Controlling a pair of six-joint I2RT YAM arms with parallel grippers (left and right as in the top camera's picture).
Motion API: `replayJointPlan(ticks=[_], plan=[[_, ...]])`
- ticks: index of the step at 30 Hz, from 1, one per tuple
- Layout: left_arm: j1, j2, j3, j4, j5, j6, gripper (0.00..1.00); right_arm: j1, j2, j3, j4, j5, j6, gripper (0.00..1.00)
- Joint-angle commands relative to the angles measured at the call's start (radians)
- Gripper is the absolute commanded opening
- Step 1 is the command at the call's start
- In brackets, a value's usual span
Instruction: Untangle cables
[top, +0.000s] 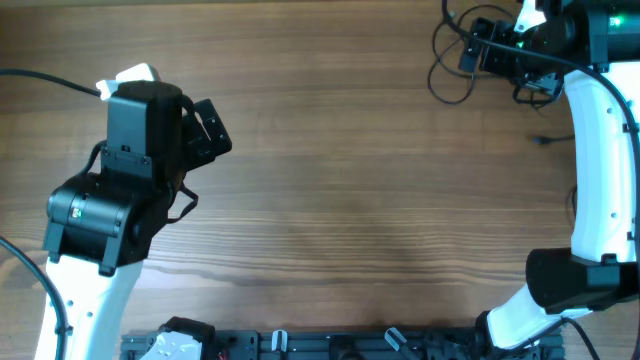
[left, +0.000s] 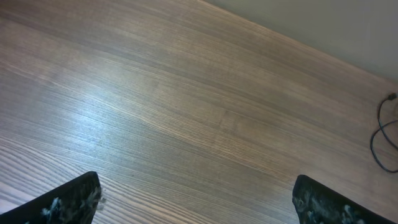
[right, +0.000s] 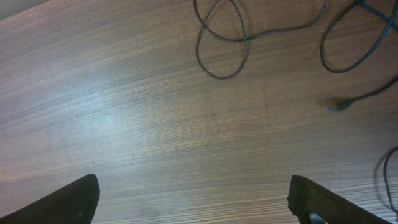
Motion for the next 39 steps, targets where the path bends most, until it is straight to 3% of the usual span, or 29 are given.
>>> replayJointPlan(ticks=[1, 8, 11, 15, 24, 31, 35, 39], plan=[[0.0, -0.009, 0.003, 0.002, 0.004, -0.006, 1.0, -0.001, -0.019, 0.003, 0.006, -0.013, -0.018, 1.0], [0.001, -0.066, -0.011, -0.016, 0.01, -0.006, 1.0, -0.001, -0.019, 0.003, 0.006, -0.013, -0.019, 1.0], [0.002, -0.136, -0.101, 0.022, 0.01, -0.006, 1.0, -0.001, -0.019, 0.003, 0.006, -0.013, -0.018, 1.0], [0.01, -0.259, -0.315, 0.233, 0.022, -0.006, 1.0, -0.001, -0.019, 0.003, 0.006, -0.013, -0.018, 1.0], [0.028, -0.579, -0.926, 0.919, 0.129, -0.007, 1.0, -0.001, -0.019, 0.003, 0.006, -0.013, -0.018, 1.0], [0.05, -0.798, -1.265, 1.307, 0.124, -0.006, 1.0, -0.001, -0.019, 0.003, 0.006, -0.013, -0.018, 1.0], [0.086, -0.888, -1.392, 1.496, 0.124, -0.006, 1.0, -0.001, -0.019, 0.003, 0.006, -0.013, -0.018, 1.0], [0.115, -0.928, -1.416, 1.514, 0.124, -0.006, 1.0, -0.001, -0.019, 0.003, 0.006, -0.013, -0.018, 1.0]])
